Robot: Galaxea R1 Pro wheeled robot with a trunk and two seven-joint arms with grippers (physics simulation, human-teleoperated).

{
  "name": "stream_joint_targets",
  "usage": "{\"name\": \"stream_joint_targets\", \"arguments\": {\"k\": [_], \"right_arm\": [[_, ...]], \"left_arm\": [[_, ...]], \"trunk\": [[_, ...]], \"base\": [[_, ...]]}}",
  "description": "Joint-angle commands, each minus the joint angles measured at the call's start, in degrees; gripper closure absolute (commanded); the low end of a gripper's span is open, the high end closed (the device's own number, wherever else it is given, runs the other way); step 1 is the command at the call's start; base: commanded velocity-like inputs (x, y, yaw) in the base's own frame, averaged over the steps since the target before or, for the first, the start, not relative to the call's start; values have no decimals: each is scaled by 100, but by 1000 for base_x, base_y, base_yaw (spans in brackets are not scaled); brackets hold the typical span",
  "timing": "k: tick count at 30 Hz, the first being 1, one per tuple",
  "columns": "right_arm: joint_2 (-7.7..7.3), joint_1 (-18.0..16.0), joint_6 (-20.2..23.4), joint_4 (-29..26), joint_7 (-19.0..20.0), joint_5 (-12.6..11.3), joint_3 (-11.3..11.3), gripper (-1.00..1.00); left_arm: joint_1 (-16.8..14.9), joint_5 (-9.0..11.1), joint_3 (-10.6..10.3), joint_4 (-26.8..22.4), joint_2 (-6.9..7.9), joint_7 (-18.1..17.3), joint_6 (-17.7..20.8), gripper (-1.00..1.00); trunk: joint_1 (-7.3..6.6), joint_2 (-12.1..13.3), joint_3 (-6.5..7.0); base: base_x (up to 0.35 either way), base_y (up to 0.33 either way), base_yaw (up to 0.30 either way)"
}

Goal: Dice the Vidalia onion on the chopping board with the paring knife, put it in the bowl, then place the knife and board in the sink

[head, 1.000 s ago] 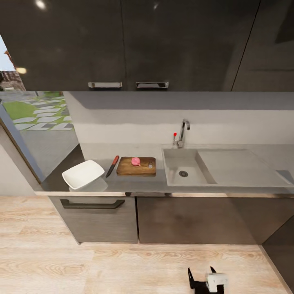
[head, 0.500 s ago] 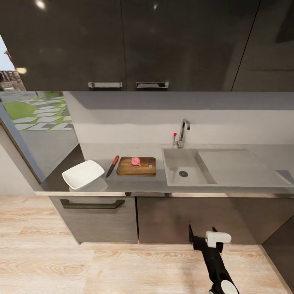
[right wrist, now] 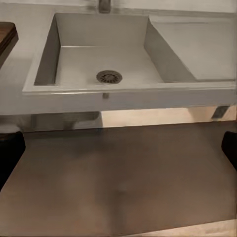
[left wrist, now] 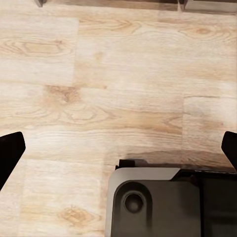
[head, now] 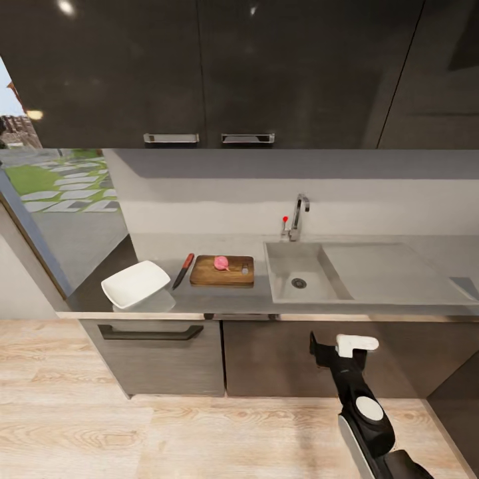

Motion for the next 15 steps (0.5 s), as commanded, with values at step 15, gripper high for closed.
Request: {"name": "stream_joint_targets", "arguments": {"k": [15], "right_arm": [[391,-1759,1718,-7,-167,-57,18,-100]], "left_arm": [[1,28,-1,-3,0,-11,-8,-100]], "trunk": [[3,-12,-11]], "base": [[72,65,0]]}}
